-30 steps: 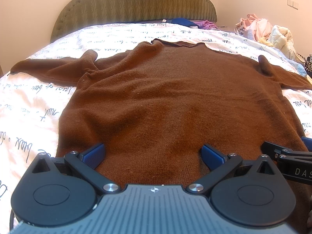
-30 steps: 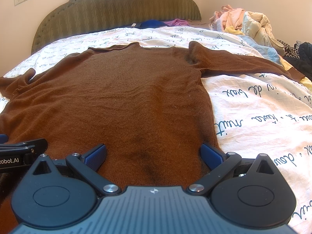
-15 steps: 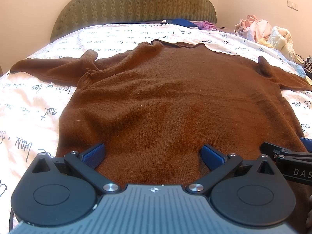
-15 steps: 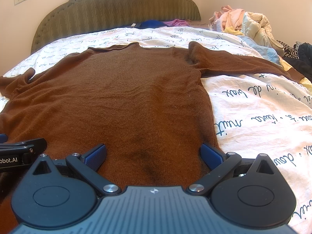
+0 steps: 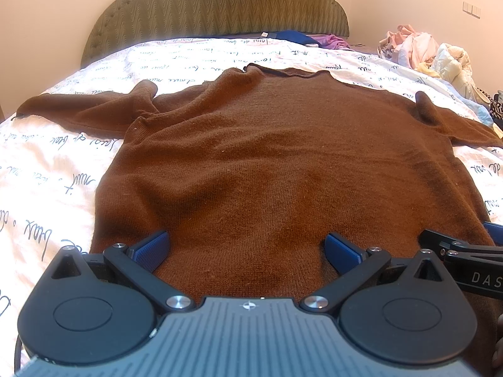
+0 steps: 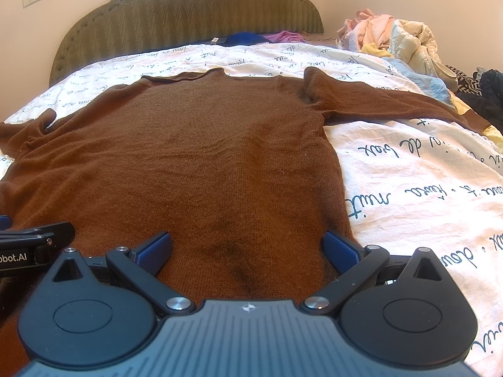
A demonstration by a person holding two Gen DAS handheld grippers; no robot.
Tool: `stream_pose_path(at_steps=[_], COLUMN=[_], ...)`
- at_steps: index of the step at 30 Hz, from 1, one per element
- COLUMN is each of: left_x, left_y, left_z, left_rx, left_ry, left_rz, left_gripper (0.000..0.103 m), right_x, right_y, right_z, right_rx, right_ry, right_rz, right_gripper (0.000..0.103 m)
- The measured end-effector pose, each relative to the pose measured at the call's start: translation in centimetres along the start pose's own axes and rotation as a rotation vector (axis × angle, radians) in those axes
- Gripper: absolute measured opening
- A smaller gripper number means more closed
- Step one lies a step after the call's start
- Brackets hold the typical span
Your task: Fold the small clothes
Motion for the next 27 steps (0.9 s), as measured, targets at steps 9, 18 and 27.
stream_pose_path(at_steps=[9,18,27], left_x=[0.0,-0.1,-0.1], left_y=[0.0,0.0,0.0], left_z=[0.1,0.1,0.1], left_rx=[0.001,0.002,-0.001], left_ry=[-0.001,-0.001,0.0], left_rz=[0.001,0.002,-0.001], left_gripper=[0.103,0.103,0.103], right_x=[-0.1,0.0,2.2], right_y=[-0.1,0.0,2.2], right_z=[0.0,0.0,-0.5], right_rx=[-0.001,0.007,0.135], right_ry=[0.0,-0.009,-0.022], right_rz=[-0.001,0.002,0.065], right_gripper=[0.103,0.103,0.103])
Point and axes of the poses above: each gripper's, at about its wrist camera, not at the fingertips, and z roughly the way its jaws point, y to its right, x to its top, the point moved 6 cm from there along z, roughly the way its jaws point, and after that the axes turned 1 degree about -z, right-handed, at the moved point
